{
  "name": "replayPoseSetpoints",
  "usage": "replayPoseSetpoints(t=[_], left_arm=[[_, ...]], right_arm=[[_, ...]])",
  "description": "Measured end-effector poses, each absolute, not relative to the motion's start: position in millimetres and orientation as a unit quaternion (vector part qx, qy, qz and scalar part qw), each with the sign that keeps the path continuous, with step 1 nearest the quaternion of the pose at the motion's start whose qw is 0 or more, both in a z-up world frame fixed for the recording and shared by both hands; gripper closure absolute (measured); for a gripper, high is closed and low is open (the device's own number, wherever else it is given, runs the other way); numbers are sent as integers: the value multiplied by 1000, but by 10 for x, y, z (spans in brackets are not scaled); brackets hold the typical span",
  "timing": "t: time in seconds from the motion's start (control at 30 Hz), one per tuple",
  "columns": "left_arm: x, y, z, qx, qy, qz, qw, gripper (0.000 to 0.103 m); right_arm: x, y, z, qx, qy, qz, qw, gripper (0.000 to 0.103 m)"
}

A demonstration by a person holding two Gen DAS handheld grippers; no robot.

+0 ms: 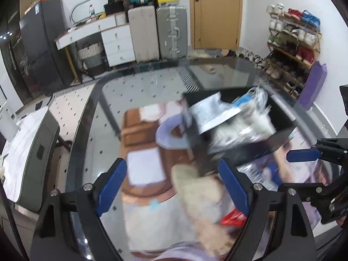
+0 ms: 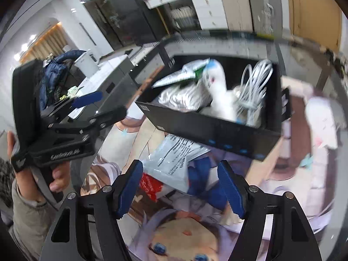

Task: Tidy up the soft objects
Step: 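Open both tools to drop the sachet and plush into the box, then grasp the red balloon-glue packet with the left tool while the right tool grasps a white medicine sachet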

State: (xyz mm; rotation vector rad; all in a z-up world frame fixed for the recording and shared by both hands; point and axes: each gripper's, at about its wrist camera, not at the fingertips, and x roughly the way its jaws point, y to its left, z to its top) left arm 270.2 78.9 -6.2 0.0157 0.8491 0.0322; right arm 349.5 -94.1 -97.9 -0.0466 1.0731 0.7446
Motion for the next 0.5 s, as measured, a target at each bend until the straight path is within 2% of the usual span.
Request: replayPoseSetpoints(t=[0.1, 0.27, 0.5], left_arm=[[2693, 934, -201, -2, 440, 20, 898, 16], [2623, 1121, -373, -13, 469, 27, 883, 16], [2535, 1204, -361, -14, 463, 26, 886, 16]], right_arm=[[3581, -824, -1073, -4, 511, 320, 798, 23], [3593, -545, -1195, -19, 525, 303, 795, 23], [3573, -332, -1298, -79, 527, 285, 797, 23]])
